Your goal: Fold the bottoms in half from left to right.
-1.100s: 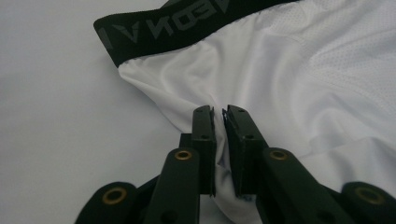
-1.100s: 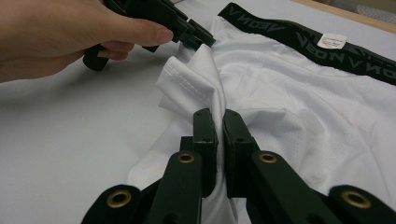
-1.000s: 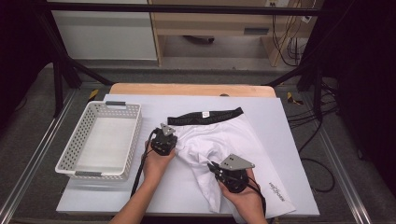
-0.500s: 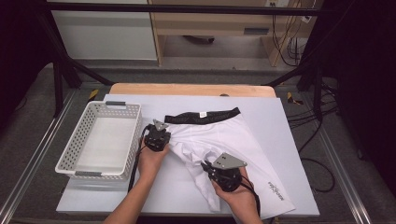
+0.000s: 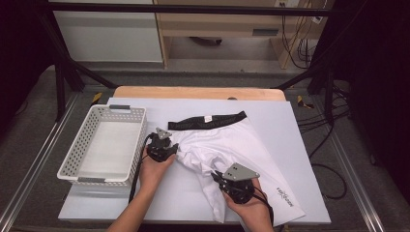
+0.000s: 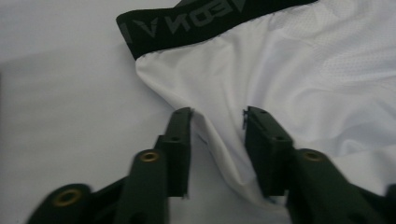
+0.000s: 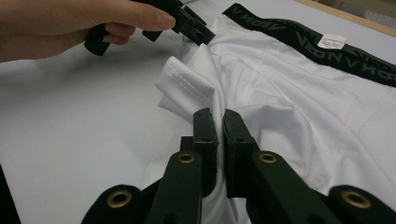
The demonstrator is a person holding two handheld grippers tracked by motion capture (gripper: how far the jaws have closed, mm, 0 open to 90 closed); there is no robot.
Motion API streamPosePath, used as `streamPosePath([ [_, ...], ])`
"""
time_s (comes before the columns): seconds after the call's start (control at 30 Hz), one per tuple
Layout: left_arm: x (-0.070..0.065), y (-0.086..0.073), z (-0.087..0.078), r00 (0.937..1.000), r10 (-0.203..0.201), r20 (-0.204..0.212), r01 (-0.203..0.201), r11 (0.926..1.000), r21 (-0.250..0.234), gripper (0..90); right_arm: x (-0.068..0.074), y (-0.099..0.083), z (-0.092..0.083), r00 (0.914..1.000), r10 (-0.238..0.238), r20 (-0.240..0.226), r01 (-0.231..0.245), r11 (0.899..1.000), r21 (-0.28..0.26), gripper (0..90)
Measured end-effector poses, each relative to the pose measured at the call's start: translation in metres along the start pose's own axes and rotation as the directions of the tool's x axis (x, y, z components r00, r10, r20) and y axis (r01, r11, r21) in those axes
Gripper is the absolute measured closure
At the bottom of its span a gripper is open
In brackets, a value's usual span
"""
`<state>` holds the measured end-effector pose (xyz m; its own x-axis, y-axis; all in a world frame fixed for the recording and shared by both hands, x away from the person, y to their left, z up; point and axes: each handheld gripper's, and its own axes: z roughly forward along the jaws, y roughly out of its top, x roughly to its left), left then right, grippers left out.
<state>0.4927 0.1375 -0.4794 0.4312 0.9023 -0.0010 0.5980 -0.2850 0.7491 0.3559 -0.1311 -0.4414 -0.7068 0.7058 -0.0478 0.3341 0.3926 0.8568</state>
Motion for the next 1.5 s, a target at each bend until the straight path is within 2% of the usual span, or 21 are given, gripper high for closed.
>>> streamPosePath([
  [0.07,0.000,-0.001,0.001,0.9999,-0.011,-0.011,0.011,0.9998,0.016,45.5,-0.001,-0.002,-0.002,1.0000,-0.001,0.002,0.001,1.000,0.003,85.9],
  [0.13,-0.001,-0.002,0.001,0.9999,-0.013,-0.007,0.014,0.9999,0.011,41.2,-0.002,-0.002,-0.003,1.0000,0.003,0.001,-0.003,1.000,0.003,86.0],
  [0.3,-0.013,-0.002,0.004,0.9989,0.019,0.042,-0.019,0.9998,-0.002,42.7,-0.001,-0.003,-0.001,0.9999,0.008,-0.010,-0.008,1.000,0.011,85.9],
  [0.4,-0.019,0.000,0.006,0.9987,0.027,0.043,-0.027,0.9996,-0.004,42.9,0.000,-0.002,0.000,0.9998,0.008,-0.019,-0.007,1.000,0.009,85.9],
  [0.6,-0.026,0.004,0.010,0.9982,0.056,0.022,-0.056,0.9983,-0.019,59.8,0.000,-0.001,-0.001,0.9997,0.007,-0.025,-0.006,1.000,0.005,85.9],
  [0.7,-0.029,0.007,0.013,0.9974,0.069,0.020,-0.069,0.9974,-0.019,73.1,0.001,-0.001,0.000,0.9996,0.004,-0.027,-0.004,1.000,0.006,85.9],
  [0.8,-0.031,0.007,0.014,0.9946,0.101,-0.020,-0.102,0.9947,-0.017,81.4,0.002,0.000,0.001,0.9996,0.003,-0.029,-0.003,1.000,0.008,85.9],
  [0.87,-0.029,0.007,0.014,0.9959,0.089,-0.016,-0.089,0.9958,-0.019,86.6,0.002,0.000,0.002,0.9996,0.001,-0.029,-0.001,1.000,0.006,85.9],
  [1.0,-0.026,0.008,0.013,0.9973,0.073,0.003,-0.073,0.9971,-0.021,88.5,0.003,0.002,0.002,0.9996,-0.003,-0.028,0.003,1.000,0.002,85.9],
  [1.13,-0.019,0.009,0.011,0.9992,0.033,0.020,-0.033,0.9992,-0.024,88.8,0.003,0.003,0.001,0.9997,-0.004,-0.024,0.004,1.000,-0.003,85.9],
  [1.3,-0.007,0.016,0.004,0.9994,0.033,-0.001,-0.033,0.9986,-0.041,88.9,0.004,0.006,0.003,0.9995,0.006,-0.031,-0.007,1.000,-0.012,85.9],
  [1.5,-0.004,0.026,-0.006,0.9992,0.040,-0.006,-0.040,0.9972,-0.062,89.0,0.011,0.012,0.006,0.9991,-0.008,-0.042,0.007,1.000,-0.015,86.0],
])
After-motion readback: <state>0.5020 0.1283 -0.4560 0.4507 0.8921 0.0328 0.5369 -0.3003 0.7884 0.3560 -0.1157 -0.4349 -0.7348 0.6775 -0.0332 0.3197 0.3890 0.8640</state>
